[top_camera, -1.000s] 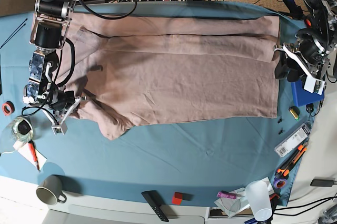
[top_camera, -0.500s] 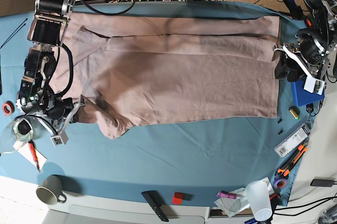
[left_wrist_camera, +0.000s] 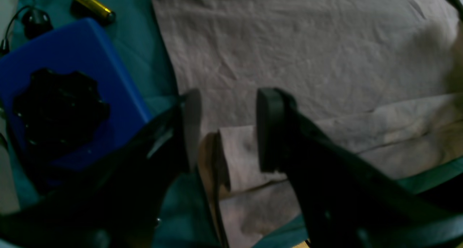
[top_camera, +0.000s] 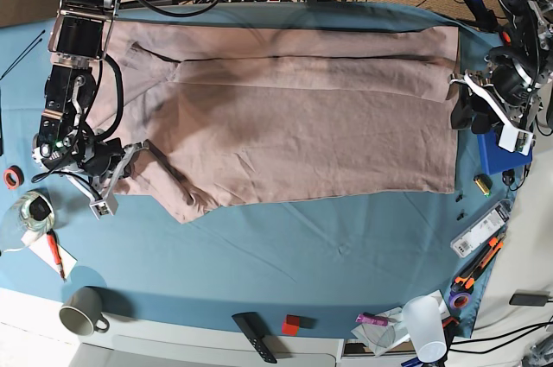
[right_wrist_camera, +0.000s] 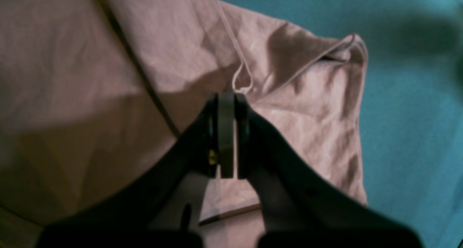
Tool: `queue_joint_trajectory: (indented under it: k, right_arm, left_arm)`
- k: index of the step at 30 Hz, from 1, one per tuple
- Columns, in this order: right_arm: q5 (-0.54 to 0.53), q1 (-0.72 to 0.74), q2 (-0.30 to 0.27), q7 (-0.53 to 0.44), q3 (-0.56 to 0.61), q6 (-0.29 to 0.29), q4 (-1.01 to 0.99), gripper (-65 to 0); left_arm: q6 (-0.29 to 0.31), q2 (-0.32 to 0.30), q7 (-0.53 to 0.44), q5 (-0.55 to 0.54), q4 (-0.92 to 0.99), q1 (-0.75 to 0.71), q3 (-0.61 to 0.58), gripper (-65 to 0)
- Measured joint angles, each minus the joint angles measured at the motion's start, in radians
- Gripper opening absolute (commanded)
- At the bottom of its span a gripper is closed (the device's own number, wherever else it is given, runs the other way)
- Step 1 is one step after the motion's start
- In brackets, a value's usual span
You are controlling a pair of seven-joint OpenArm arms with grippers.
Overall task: Fold the T-shirt properly
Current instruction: 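Grasp the sleeve with the right gripper and tuck it inward, then lower the left gripper to the shirt's hem corner and grasp it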
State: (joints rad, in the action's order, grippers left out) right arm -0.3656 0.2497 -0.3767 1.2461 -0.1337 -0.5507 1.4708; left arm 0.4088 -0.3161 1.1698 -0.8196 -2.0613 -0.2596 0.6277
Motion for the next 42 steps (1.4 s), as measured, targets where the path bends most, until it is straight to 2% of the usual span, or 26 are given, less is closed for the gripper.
queue_joint_trajectory:
  k: [5, 10, 16, 18, 22, 29, 33, 37, 41, 42]
  right_arm:
    - [-0.037, -0.019, 0.000, 0.083, 0.000, -0.054, 0.014, -65.0]
    - [-0.127, -0.082, -0.002, 0.085, 0.000, -0.106, 0.135, -65.0]
    - [-0.229, -0.190, -0.002, 0.102, 0.002, -0.109, 0.199, -65.0]
    - [-0.246, -0.216, -0.002, 0.124, 0.002, -0.148, 0.211, -65.0]
    - [-0.309, -0.270, -0.002, 0.138, 0.003, -0.147, 0.285, -65.0]
    - [-0.316, -0.319, -0.002, 0.101, -0.023, -0.147, 0.356, -65.0]
    - [-0.314, -0.319, -0.002, 0.095, -0.094, -0.147, 0.356, -65.0]
    - [-0.314, -0.319, -0.002, 0.095, -0.158, -0.147, 0.356, -65.0]
    - [-0.312, -0.319, -0.002, 0.096, -0.187, -0.147, 0.357, -65.0]
    - [-0.308, -0.319, -0.002, 0.096, -0.187, -0.147, 0.357, -65.0]
  left_arm:
    - [0.000, 0.000, 0.000, 0.000, 0.000, 0.000, 0.000, -39.4]
    - [0.000, 0.000, 0.000, 0.000, 0.000, 0.000, 0.000, -39.4]
    - [0.000, 0.000, 0.000, 0.000, 0.000, 0.000, 0.000, -39.4]
    - [0.000, 0.000, 0.000, 0.000, 0.000, 0.000, 0.000, -39.4]
    - [0.000, 0.000, 0.000, 0.000, 0.000, 0.000, 0.000, -39.4]
    - [0.000, 0.000, -0.005, 0.000, 0.000, 0.000, 0.000, -39.4]
    - [-0.001, 0.000, -0.077, 0.000, 0.000, 0.006, 0.000, -39.4]
    - [-0.003, 0.006, -0.148, 0.079, 0.001, 0.075, 0.000, -39.4]
    - [-0.004, 0.005, -0.170, 0.122, 0.034, 0.159, -0.030, -39.4]
    - [-0.031, 0.002, -0.171, 0.166, 0.067, 0.176, -0.064, -39.4]
